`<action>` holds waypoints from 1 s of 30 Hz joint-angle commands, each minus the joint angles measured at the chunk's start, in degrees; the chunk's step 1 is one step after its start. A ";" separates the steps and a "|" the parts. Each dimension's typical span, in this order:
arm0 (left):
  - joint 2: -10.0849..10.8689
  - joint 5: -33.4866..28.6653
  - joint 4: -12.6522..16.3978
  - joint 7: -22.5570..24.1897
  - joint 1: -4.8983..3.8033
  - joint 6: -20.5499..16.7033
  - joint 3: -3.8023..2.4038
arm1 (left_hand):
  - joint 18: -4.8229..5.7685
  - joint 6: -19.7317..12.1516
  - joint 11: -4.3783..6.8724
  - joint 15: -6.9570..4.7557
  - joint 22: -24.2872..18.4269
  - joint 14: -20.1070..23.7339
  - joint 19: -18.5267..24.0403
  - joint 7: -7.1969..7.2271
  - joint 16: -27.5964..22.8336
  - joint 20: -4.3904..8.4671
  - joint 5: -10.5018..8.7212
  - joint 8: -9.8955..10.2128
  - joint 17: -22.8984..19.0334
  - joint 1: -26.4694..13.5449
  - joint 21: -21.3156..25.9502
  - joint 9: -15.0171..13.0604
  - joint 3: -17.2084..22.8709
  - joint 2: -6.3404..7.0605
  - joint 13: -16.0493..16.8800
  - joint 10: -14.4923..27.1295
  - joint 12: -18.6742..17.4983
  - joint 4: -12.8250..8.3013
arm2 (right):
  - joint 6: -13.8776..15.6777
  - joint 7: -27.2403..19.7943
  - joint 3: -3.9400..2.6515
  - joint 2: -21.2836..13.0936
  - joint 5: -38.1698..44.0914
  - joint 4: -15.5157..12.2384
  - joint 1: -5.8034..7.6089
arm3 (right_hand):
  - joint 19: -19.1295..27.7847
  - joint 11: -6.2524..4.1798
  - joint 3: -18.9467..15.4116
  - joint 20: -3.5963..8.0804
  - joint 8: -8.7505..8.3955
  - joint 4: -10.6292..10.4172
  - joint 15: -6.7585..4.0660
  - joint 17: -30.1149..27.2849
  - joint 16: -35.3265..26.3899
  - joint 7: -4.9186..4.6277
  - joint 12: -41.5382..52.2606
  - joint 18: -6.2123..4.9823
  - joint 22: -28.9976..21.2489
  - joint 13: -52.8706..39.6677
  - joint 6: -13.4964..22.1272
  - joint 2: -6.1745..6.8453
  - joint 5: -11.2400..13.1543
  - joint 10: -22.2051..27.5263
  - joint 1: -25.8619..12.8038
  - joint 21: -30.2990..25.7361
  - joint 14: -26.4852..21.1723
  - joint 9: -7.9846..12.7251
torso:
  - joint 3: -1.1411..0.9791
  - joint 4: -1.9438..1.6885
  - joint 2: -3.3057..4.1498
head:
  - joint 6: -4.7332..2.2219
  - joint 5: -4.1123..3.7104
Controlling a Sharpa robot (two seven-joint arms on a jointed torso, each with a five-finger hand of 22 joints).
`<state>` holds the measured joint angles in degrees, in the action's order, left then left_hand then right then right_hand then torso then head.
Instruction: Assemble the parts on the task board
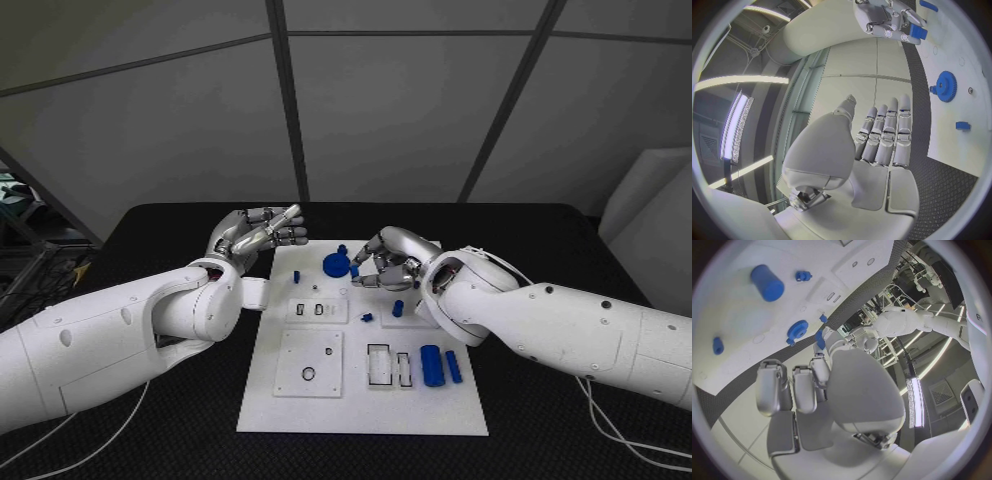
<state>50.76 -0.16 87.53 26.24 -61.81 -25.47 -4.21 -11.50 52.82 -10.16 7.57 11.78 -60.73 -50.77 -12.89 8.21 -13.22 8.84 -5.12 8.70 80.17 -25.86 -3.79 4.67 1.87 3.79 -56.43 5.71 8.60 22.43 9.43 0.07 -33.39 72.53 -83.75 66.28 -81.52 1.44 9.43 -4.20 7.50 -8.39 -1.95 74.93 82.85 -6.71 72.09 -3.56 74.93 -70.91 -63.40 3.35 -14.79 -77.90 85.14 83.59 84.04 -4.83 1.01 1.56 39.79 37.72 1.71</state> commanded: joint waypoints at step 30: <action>-1.30 0.02 -0.39 0.24 -0.20 0.19 -0.05 | 1.32 0.59 -0.19 0.26 -0.40 1.12 1.96 -0.11 -1.22 -0.38 -0.34 0.68 0.05 -0.44 0.28 -0.01 -0.21 -0.47 -0.03 -0.25 -0.63 -0.88 | -0.49 8.16 1.93 7.51 11.18 2.84 -2.87 | -0.53 -0.12 0.39 0.16 0.95 0.00 -0.56 3.19 0.06 0.74 -0.15 0.96 4.60 -0.03 -1.05 -0.31 -0.73 0.05 -0.60 0.31 3.56 -0.46 | 0.17 -0.18 -0.14 | 0.58 1.05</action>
<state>49.55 -0.23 86.96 26.25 -61.90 -25.73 -4.21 -11.43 53.25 -10.16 7.79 11.44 -60.10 -49.21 -12.89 7.31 -13.52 8.84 -4.70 8.74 79.92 -25.86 -3.79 4.51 1.63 3.78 -56.43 5.43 8.12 22.06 17.25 1.99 -26.02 82.27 -80.90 63.40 -81.72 1.45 9.68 -3.99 7.50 -8.37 -2.15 74.91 82.85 -6.66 72.08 -3.56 74.91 -70.90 -63.36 3.12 -15.37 -77.89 84.91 83.59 83.83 -4.82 1.22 1.33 39.62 38.29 2.65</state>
